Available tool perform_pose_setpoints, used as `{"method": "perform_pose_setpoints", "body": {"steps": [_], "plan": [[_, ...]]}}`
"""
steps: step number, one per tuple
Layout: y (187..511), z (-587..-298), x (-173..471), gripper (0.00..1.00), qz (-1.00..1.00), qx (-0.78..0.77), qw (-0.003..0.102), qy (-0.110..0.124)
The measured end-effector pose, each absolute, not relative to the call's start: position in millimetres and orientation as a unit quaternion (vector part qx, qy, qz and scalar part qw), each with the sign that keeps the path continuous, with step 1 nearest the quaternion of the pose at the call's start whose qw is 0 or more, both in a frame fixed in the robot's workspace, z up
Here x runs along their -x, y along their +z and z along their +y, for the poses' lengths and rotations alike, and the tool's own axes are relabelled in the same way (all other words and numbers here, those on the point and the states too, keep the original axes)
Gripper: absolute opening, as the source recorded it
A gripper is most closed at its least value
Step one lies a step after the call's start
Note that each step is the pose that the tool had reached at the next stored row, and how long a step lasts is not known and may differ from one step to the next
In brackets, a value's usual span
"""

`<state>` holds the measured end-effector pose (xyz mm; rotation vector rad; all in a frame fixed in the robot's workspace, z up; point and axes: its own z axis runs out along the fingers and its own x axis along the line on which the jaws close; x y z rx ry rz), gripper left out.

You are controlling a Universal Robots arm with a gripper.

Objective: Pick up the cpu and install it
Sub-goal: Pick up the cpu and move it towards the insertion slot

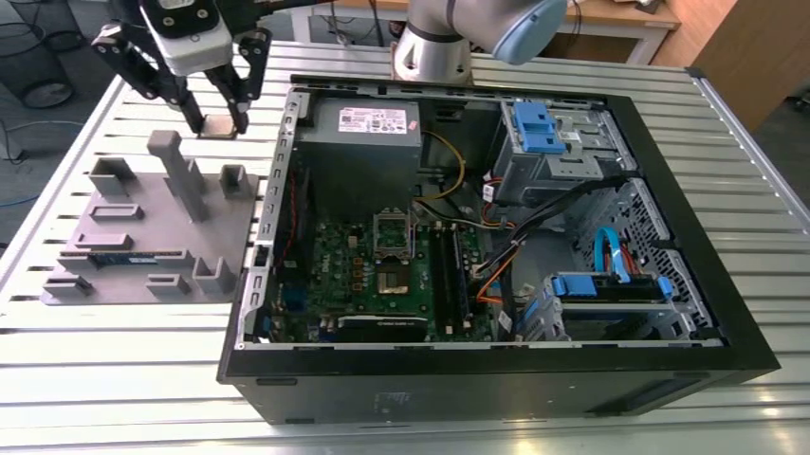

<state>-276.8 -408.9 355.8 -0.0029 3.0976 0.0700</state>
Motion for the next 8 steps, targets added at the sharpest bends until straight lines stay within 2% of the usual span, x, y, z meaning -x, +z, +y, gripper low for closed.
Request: {"method": "perform_pose_setpoints", "body": {"steps": [8], "plan": [[355.8,-408.9,260.9,0.47,1.0,0.001,0.022,0.023]]}}
